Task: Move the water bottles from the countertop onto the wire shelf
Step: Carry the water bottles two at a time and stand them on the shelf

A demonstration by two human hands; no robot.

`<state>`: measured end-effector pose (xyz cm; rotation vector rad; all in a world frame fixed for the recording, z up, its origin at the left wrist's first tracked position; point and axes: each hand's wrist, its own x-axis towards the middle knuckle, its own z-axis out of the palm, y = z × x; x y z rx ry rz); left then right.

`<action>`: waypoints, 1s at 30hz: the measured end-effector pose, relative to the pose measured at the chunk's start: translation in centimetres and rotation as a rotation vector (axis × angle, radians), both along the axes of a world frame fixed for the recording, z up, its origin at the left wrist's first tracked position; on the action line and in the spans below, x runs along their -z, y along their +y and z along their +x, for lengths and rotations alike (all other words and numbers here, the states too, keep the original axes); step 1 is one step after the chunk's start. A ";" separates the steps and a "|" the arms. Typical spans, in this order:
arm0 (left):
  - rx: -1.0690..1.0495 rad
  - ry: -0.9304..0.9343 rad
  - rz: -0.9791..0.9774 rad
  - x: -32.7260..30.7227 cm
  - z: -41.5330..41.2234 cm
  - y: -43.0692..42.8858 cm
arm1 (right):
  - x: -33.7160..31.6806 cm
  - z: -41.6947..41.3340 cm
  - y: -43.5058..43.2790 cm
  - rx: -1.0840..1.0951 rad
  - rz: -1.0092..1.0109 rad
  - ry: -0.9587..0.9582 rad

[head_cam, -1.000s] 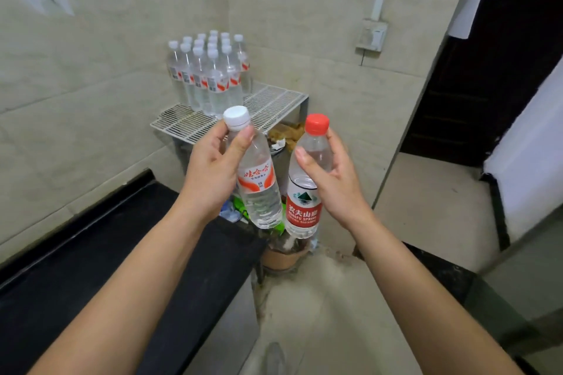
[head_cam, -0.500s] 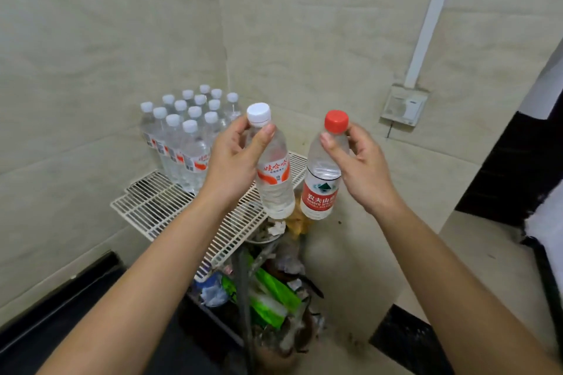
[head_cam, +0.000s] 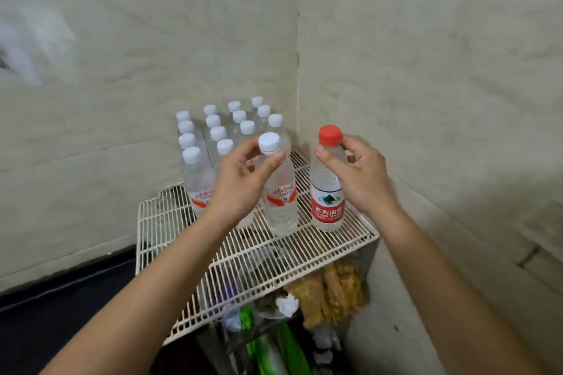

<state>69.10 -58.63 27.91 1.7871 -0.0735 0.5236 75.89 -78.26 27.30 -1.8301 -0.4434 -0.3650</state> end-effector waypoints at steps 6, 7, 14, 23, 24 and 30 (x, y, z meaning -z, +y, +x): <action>-0.252 0.060 0.144 0.8 4.2 0.2 | -0.6 6.8 1.0 -0.190 -0.155 0.085; -0.268 0.078 0.180 0.8 4.7 0.3 | -0.4 7.6 1.3 -0.205 -0.155 0.104; -0.345 0.127 0.492 -1.3 7.1 1.4 | 1.5 10.9 4.1 -0.224 -0.184 0.162; -0.449 0.328 0.759 -1.2 8.7 4.3 | 1.8 11.3 6.2 -0.348 -0.226 0.147; -0.451 0.328 0.753 -1.1 8.7 4.3 | 1.8 11.3 6.3 -0.348 -0.236 0.131; -0.416 0.355 0.731 -1.1 9.2 4.7 | 1.7 11.5 6.7 -0.332 -0.211 0.143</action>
